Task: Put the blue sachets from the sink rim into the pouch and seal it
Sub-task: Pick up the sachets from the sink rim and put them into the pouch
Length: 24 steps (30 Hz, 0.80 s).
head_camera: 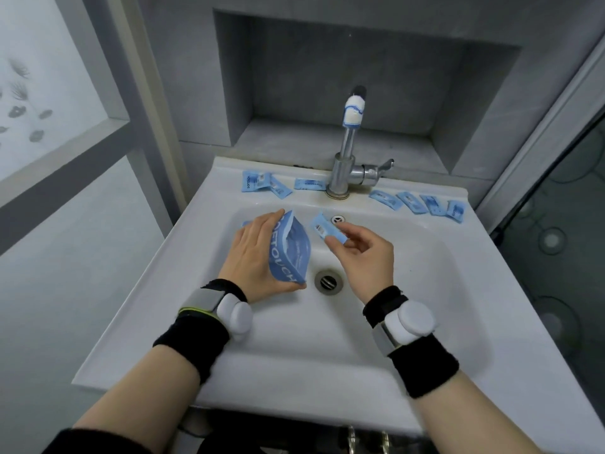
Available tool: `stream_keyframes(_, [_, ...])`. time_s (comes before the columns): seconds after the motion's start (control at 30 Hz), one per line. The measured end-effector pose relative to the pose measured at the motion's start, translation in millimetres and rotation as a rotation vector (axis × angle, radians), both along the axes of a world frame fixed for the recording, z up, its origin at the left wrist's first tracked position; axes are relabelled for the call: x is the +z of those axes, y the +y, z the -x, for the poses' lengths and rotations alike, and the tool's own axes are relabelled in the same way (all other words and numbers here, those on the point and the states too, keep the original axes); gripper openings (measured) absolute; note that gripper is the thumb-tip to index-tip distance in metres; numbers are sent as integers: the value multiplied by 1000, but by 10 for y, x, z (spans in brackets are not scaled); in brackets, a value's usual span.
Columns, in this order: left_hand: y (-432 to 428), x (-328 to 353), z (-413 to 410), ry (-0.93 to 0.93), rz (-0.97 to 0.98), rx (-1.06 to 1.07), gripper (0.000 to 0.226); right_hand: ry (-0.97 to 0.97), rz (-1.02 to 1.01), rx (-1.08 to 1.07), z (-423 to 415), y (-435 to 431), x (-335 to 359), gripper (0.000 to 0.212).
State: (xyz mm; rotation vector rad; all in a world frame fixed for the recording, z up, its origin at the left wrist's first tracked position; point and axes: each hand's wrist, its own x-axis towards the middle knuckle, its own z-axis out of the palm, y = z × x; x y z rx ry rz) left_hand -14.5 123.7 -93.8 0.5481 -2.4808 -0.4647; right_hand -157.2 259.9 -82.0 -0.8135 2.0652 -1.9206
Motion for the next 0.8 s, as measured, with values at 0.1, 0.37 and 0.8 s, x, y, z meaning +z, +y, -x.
stream_keyframes(0.1, [1, -5, -5, -5, 11, 10, 123, 55, -2, 33, -46, -10, -2, 22])
stream_keyframes(0.37, [-14, -49, 8, -8, 24, 43, 124, 92, 35, 66, -49, 12, 69, 25])
stream_keyframes(0.8, [44, 107, 94, -103, 87, 7, 124, 277, -192, 320, -150, 29, 28, 20])
